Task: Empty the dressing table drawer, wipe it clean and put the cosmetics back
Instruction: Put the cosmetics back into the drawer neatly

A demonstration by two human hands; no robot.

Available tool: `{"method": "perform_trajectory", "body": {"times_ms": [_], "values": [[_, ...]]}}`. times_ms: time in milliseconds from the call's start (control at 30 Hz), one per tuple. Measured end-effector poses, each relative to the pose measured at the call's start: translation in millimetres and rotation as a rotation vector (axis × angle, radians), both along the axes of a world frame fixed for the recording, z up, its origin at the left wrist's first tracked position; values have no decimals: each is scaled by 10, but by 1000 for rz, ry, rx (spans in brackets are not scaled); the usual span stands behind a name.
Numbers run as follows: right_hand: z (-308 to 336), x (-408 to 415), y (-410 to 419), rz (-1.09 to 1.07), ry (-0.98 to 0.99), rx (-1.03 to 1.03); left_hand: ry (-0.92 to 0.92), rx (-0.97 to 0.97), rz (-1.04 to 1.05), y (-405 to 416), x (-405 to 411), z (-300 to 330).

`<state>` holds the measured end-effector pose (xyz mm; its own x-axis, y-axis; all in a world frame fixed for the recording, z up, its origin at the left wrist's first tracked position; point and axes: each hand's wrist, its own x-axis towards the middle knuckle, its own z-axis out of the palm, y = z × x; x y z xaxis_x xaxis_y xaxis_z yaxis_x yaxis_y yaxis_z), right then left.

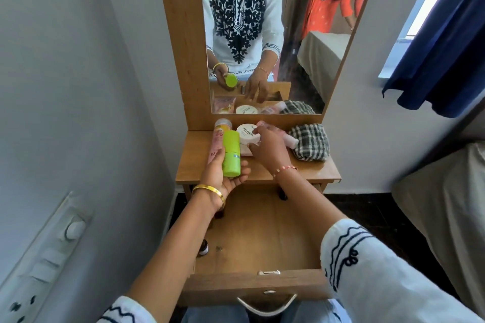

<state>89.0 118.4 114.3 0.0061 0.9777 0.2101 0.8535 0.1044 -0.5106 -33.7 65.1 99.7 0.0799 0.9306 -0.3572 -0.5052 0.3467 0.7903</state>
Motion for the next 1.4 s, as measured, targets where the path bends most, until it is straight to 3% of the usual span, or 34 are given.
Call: {"method": "perform_trajectory", "body": {"times_ms": [200, 367, 533, 867, 967, 1200, 1400], "values": [[25, -140, 266, 83, -353, -3, 2, -18, 3, 213, -70, -92], [-47, -116, 364, 118, -413, -23, 20, -24, -59, 263, -109, -162], [-103, -75, 301, 106, -348, 33, -34, -4, -87, 248, -121, -196], [-110, 37, 130, 35, 26, -46, -138, -6, -40, 124, -121, -184], [-73, 116, 9, 17, 365, -138, -113, -11, -29, 31, -68, -127], [-104, 453, -535, 205, 1134, -522, 89, 57, -23, -345, 92, -109], [-341, 775, -856, 81, 1067, -689, 440, 179, -127, -541, 180, -377]]}}
